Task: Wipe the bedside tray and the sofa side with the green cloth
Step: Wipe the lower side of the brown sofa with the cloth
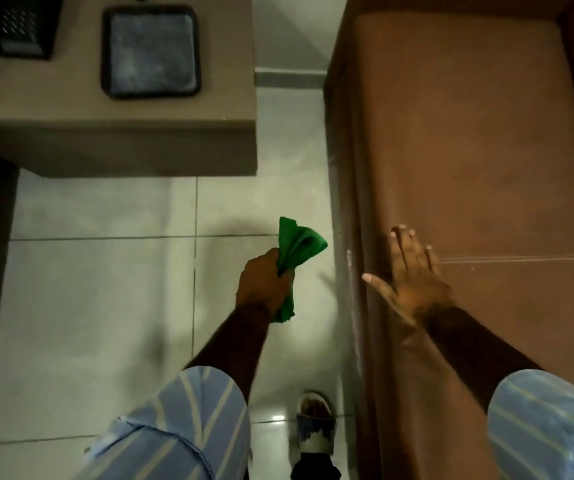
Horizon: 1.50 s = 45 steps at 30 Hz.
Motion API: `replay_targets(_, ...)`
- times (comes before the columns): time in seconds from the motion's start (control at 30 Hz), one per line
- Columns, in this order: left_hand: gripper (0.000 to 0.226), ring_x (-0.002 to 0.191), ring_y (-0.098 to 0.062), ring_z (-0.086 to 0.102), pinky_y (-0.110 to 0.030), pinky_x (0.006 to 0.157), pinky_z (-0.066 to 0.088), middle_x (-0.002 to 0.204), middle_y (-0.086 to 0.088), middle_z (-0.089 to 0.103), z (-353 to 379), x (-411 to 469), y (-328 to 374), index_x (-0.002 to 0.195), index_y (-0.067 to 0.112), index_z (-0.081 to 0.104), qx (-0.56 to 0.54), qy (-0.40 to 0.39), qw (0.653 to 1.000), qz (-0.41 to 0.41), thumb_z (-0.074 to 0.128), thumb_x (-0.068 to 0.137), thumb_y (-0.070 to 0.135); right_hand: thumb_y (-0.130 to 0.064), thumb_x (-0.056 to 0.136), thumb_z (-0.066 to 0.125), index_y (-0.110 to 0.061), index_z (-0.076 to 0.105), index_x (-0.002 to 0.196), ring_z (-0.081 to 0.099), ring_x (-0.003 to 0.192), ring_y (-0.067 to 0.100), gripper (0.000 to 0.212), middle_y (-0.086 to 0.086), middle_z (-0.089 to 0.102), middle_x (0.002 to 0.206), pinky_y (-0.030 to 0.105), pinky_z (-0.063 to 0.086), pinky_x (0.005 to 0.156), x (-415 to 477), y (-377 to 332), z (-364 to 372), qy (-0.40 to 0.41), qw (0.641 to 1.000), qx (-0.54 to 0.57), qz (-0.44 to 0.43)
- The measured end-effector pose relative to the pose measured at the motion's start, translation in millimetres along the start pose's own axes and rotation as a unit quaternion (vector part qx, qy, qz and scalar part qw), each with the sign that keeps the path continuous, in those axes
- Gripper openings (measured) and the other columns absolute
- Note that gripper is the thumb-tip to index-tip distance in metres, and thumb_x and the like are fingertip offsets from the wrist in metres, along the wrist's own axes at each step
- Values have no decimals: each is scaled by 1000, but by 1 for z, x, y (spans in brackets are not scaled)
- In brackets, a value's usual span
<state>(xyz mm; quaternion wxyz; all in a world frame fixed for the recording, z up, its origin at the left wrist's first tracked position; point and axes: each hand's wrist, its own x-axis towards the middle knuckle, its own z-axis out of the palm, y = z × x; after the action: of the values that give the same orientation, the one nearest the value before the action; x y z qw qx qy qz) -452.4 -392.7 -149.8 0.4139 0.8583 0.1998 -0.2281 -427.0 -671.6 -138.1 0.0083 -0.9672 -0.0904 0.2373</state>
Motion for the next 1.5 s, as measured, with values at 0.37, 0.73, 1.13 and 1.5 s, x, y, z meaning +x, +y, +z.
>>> replay_targets(0.37, 21, 85, -20, 58, -28, 77, 46, 100, -6, 63, 201, 80, -53, 110, 9, 62, -157, -1, 973, -170, 58, 94, 22, -54, 104, 35, -10, 10, 168, 4, 166, 26, 82, 11, 6, 179, 56, 8, 134, 16, 43, 94, 212, 976, -34, -38)
replay_targets(0.73, 27, 101, -29, 67, -38, 93, 54, 109, -9, 73, 283, 107, -28, 113, 20, 66, -284, 48, 952, -105, 58, 89, 30, -54, 100, 40, -6, 17, 167, 11, 165, 30, 86, 15, 14, 177, 60, 15, 132, 23, 47, 111, 267, 960, -73, -38)
replay_targets(1.13, 24, 105, -33, 66, -36, 93, 52, 110, -15, 73, 280, 145, -12, 110, 9, 70, -271, 68, 951, -130, 58, 91, 16, -53, 100, 39, -6, 19, 167, 13, 165, 31, 84, 15, 15, 177, 61, 18, 131, 23, 48, 114, 281, 956, -82, -40)
replay_targets(1.5, 21, 98, -28, 69, -33, 87, 54, 107, -15, 75, 306, 72, -74, 104, 10, 72, -165, -47, 975, -145, 64, 87, 18, -53, 100, 39, -6, 18, 167, 12, 165, 31, 84, 15, 15, 177, 60, 15, 132, 23, 48, 116, 286, 954, -79, -38)
